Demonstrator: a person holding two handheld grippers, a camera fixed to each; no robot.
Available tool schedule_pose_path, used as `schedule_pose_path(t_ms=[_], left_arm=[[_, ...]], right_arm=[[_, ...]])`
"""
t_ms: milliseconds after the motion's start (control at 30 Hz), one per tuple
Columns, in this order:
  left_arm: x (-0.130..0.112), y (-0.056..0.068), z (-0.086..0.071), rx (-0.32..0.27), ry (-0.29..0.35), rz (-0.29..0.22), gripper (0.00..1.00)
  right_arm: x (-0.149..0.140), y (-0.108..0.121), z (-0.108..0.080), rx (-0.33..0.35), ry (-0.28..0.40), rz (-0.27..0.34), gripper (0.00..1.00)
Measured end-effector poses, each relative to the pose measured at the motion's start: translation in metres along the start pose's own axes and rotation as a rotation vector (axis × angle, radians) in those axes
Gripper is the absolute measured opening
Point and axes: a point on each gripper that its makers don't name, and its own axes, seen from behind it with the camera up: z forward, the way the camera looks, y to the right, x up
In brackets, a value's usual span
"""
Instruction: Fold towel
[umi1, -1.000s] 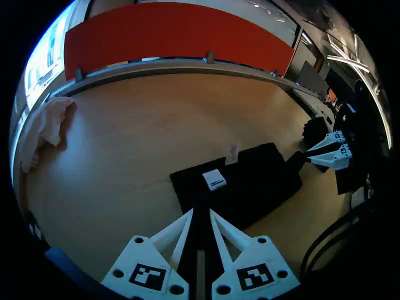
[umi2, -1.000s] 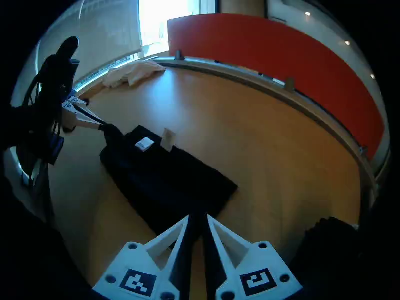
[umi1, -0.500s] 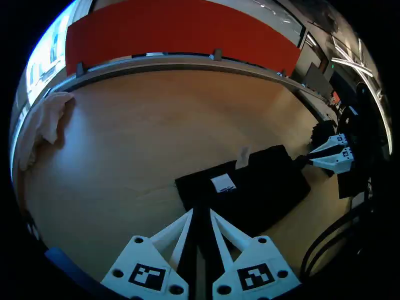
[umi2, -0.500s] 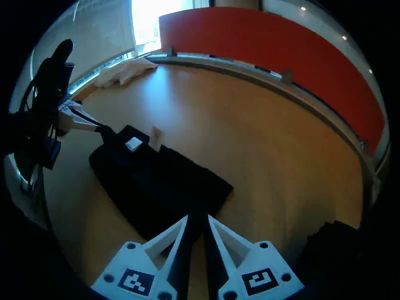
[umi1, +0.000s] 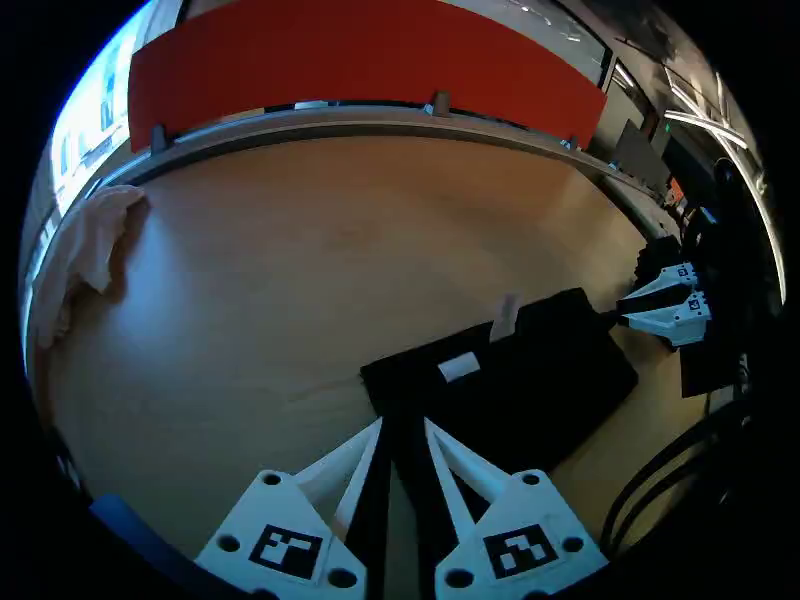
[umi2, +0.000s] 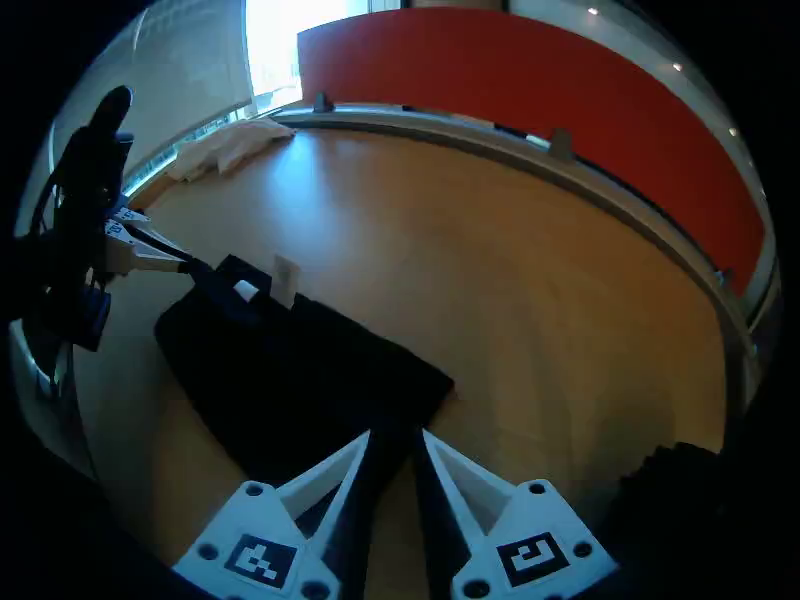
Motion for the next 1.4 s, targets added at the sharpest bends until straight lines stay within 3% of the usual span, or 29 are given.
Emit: schedule_pose_path(t_ms=[233,367,567,767,967,1400], left_arm=[[0.004,-0.004,0.0,0.014,0.009,0.001,0.23],[0.007,-0.008,-0.002,0.03,0.017,0.009,0.25],[0.008,-0.008,-0.005,0.027,0.019,0.015,0.44],[0.005,-0.004,-0.006,0.012,0.014,0.003,0.9],[0.005,-0.003,-0.007,0.011,0.016,-0.006,0.96],[0.004,-0.004,-0.016,0.028,0.025,0.002,0.96]], right_arm=[[0.001,0.005,0.002,-0.023,0.005,0.004,0.38],[0.003,0.009,0.001,-0.036,0.012,0.006,0.6],[0.006,0.009,0.0,-0.038,0.026,0.02,1.0],[0.008,0.008,-0.004,-0.036,0.038,0.039,1.0],[0.007,0.006,-0.008,-0.037,0.038,0.038,1.0],[0.002,-0.002,-0.015,-0.029,0.041,0.039,1.0]])
